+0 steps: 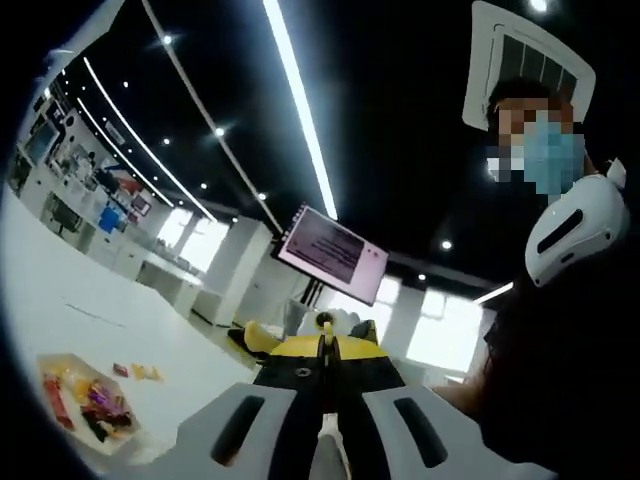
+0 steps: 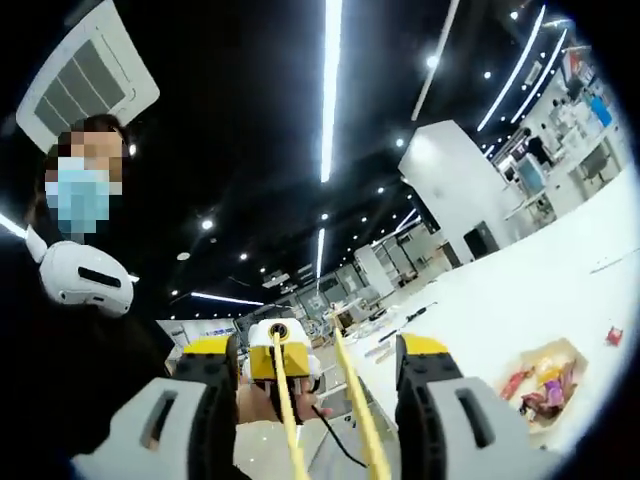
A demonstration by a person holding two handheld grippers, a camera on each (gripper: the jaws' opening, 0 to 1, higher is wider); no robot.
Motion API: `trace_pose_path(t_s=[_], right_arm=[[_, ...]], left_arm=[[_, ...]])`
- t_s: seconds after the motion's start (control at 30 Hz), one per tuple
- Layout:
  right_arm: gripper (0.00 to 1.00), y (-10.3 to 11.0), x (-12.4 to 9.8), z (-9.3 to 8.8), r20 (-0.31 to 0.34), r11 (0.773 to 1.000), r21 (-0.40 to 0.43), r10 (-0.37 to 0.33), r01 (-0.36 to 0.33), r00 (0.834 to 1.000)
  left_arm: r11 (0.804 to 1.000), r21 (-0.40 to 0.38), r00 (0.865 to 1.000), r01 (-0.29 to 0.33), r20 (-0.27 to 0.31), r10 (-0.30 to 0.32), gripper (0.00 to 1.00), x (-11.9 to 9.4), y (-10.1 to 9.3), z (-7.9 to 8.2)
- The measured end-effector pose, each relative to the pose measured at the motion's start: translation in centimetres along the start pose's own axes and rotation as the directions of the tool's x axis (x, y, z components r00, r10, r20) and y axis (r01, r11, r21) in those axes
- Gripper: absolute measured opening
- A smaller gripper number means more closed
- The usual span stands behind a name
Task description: Place the target food into the container with the food tongs after gripping and lifting it, then release it inside without dropping or visibly crushing the food.
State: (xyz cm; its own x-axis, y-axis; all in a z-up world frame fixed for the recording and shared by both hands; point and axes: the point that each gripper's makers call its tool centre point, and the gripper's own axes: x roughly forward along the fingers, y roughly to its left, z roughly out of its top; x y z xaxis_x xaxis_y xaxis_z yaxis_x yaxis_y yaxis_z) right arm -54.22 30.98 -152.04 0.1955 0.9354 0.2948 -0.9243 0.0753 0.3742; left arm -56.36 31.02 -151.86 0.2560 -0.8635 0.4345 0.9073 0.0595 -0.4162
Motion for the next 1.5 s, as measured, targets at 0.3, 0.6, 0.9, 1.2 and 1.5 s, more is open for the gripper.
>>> trace_pose_path(t_s=[0.3, 0.6, 0.9, 1.2, 1.5], right_arm=[[0.55, 0.4, -0.3, 2.8, 0.129, 0.999, -0.040, 0.007, -0.002, 0.992], [0.65, 0.6, 0.5, 1.8, 0.049, 0.998, -0.059, 0.020, -0.017, 0.999], [0.65, 1.2, 1.7, 1.5, 0.040, 0.998, -0.040, 0.057, -0.055, 0.998], [0.65, 1.8, 2.1, 1.1, 0.030, 0.996, -0.019, 0.083, -0.083, 0.996], [0.51, 1.8, 1.7, 0.7, 0.020, 0.998, -0.001, 0.058, -0.058, 0.998]], left_arm=[[0.999, -0.033, 0.999, -0.036, -0.040, 0.035, 0.00, -1.1, 0.8, -2.2], [0.973, -0.231, 0.949, 0.019, 0.309, 0.055, 0.00, -2.5, 2.0, 3.3], [0.980, -0.197, 0.974, 0.028, 0.228, 0.018, 0.00, -0.8, 1.0, 1.5], [0.976, -0.213, 0.970, 0.046, 0.244, 0.008, 0.00, -0.3, 0.6, 1.4], [0.988, -0.152, 0.987, 0.037, 0.159, -0.013, 0.00, -0.5, -0.2, 0.4]])
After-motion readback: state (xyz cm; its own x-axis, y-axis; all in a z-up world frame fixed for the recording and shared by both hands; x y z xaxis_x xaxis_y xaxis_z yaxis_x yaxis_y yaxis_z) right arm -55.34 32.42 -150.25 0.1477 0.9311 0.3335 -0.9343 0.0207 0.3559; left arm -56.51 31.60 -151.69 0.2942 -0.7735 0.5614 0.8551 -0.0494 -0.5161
